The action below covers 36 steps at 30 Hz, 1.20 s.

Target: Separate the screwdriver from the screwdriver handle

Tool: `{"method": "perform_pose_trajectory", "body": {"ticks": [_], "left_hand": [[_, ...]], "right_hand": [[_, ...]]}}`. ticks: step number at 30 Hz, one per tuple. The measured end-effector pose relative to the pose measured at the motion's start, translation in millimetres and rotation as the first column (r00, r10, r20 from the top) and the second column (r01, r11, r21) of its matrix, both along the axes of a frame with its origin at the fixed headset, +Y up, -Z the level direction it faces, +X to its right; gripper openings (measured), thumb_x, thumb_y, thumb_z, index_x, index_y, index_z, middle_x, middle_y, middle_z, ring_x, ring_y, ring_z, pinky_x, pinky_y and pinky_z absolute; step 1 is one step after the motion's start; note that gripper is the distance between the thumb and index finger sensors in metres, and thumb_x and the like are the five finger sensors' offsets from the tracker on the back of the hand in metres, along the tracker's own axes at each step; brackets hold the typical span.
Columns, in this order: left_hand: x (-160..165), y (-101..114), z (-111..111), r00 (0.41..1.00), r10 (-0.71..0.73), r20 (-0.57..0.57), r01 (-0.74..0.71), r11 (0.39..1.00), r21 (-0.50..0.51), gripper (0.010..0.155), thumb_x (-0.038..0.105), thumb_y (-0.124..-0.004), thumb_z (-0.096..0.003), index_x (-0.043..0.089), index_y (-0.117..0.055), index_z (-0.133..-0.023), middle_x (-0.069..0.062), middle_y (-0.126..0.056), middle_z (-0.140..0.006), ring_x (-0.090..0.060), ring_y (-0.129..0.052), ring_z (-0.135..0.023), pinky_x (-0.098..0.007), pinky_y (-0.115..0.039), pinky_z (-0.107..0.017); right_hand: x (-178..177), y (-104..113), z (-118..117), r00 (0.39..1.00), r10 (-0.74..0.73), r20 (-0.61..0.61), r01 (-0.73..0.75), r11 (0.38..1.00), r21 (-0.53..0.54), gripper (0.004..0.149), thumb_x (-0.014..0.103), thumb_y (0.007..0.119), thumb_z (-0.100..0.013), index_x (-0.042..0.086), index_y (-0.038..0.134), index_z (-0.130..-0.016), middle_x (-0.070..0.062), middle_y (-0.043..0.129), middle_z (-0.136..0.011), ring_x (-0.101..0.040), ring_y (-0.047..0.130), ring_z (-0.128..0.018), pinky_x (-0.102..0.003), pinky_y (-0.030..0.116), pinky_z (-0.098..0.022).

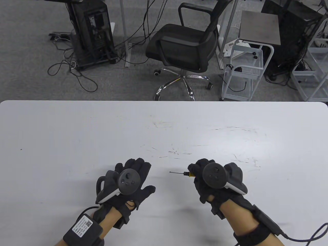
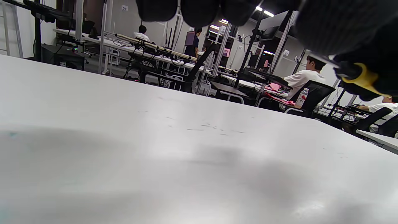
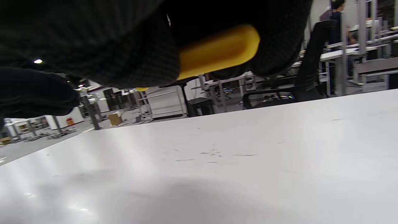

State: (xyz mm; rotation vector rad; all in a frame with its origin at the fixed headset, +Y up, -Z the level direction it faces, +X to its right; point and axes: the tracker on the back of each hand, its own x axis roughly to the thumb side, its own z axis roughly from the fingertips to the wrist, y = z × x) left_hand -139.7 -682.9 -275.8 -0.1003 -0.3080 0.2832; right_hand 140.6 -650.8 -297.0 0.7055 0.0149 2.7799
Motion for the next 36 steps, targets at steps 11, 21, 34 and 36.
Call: {"method": "perform_pose_trajectory", "body": {"ticks": [11,21,34,36], "left_hand": [[23,0,12,0.998,-0.026,0.064,0.023,0.998,0.052,0.065,0.054,-0.083,-0.0433,0.031,-0.067,-0.103,0.001,-0.073,-0.104,-0.036,-0.079,-0.096,-0.062,-0.050,-0.078],[33,3,18,0.994,-0.046,0.100,0.036,0.994,0.105,0.050,0.046,-0.087,-0.0440,0.029,-0.083,-0.091,0.005,-0.094,-0.080,-0.029,-0.099,-0.072,-0.056,-0.065,-0.072],[34,9,20,0.989,-0.035,0.142,0.023,0.996,0.083,0.048,0.042,-0.089,-0.0429,0.031,-0.086,-0.090,0.007,-0.100,-0.068,-0.027,-0.104,-0.064,-0.054,-0.069,-0.071],[33,10,20,0.989,-0.022,0.143,0.011,0.997,0.076,0.048,0.042,-0.089,-0.0428,0.031,-0.086,-0.089,0.007,-0.100,-0.068,-0.027,-0.104,-0.064,-0.054,-0.069,-0.071]], "right_hand": [[-44,-8,27,0.987,0.018,-0.158,-0.008,0.998,0.063,0.049,0.026,0.089,-0.053,0.016,0.074,-0.099,-0.006,0.068,-0.098,-0.039,0.080,-0.080,-0.053,0.076,-0.061],[-53,-12,36,0.983,0.014,-0.181,-0.001,0.997,0.073,0.050,0.026,0.088,-0.053,0.014,0.073,-0.099,-0.007,0.068,-0.097,-0.040,0.081,-0.079,-0.053,0.077,-0.060],[-55,-10,38,0.976,0.034,-0.215,-0.016,0.996,0.086,0.050,0.026,0.089,-0.053,0.015,0.073,-0.099,-0.006,0.068,-0.098,-0.040,0.081,-0.082,-0.054,0.077,-0.061],[-55,-9,38,0.976,0.030,-0.218,-0.011,0.996,0.087,0.050,0.026,0.089,-0.053,0.015,0.073,-0.099,-0.006,0.068,-0.098,-0.040,0.081,-0.081,-0.054,0.076,-0.062]]}}
